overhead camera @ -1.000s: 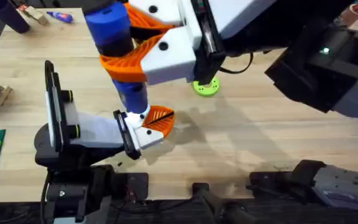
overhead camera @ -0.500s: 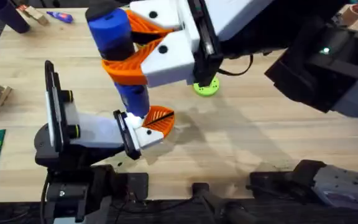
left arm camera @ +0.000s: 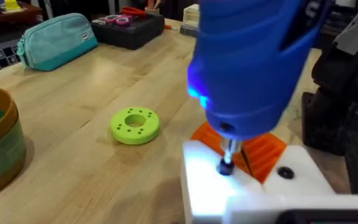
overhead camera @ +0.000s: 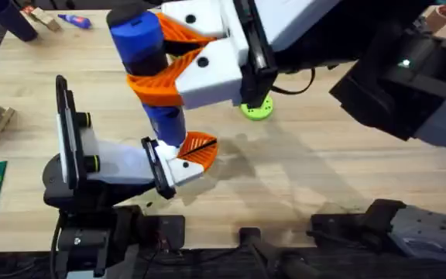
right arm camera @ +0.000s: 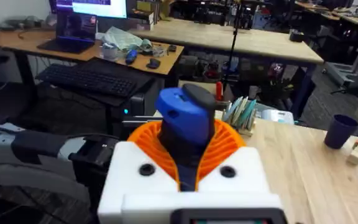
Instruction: Pick up the gripper from the table and insert it into the empty holder that is missing its gripper. Then pick up a screw, insert it into the mounting hole, and use the screwdriver to tighten it. Finally, clean up the table by picking up the vegetable and placing it into the bucket.
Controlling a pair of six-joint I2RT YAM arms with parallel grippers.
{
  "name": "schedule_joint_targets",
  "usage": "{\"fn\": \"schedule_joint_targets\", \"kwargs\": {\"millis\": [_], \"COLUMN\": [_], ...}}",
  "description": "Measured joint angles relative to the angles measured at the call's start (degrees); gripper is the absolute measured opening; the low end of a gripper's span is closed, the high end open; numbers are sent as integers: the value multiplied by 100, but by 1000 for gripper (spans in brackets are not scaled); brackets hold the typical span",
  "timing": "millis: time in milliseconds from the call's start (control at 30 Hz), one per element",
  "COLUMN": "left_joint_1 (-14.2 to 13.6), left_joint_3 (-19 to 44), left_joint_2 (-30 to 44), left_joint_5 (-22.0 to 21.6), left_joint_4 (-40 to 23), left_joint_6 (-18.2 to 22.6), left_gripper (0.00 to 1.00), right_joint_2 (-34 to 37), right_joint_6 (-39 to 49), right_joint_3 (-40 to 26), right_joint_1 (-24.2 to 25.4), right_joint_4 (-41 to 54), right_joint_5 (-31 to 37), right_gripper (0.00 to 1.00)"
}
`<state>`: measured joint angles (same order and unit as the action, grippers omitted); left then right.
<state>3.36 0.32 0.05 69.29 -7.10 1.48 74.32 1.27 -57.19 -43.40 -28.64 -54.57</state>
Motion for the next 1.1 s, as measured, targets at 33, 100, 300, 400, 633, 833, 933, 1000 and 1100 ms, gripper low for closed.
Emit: {"fn": "schedule_joint_targets", "kwargs": {"millis": [33,100,300,400,633,833,933,1000,1100], "left_joint_1": [0,0,0,0,0,0,0,0,0], "left_joint_3": [0,0,0,0,0,0,0,0,0], "left_joint_2": [0,0,0,0,0,0,0,0,0], "left_joint_5": [-1,1,1,1,1,1,1,1,1], "left_joint_4": [1,-1,-1,-1,-1,-1,-1,-1,-1], "left_joint_6": [0,-2,-4,-7,-4,-4,-4,-4,-4], "left_gripper": [8,8,8,8,8,8,8,8,8], "right_joint_2": [12,53,96,97,98,97,98,97,98], "right_joint_6": [0,0,-17,-19,-19,-19,-19,-19,-19], "right_joint_3": [0,0,-15,-15,-15,-15,-15,-15,-15], "right_joint_1": [0,0,0,0,0,0,0,0,0], "right_joint_4": [-1,-5,-42,-41,-34,-24,-23,-23,-23], "right_joint_5": [0,1,1,0,0,0,0,0,0], "right_gripper": [98,97,97,97,98,97,98,97,96]}}
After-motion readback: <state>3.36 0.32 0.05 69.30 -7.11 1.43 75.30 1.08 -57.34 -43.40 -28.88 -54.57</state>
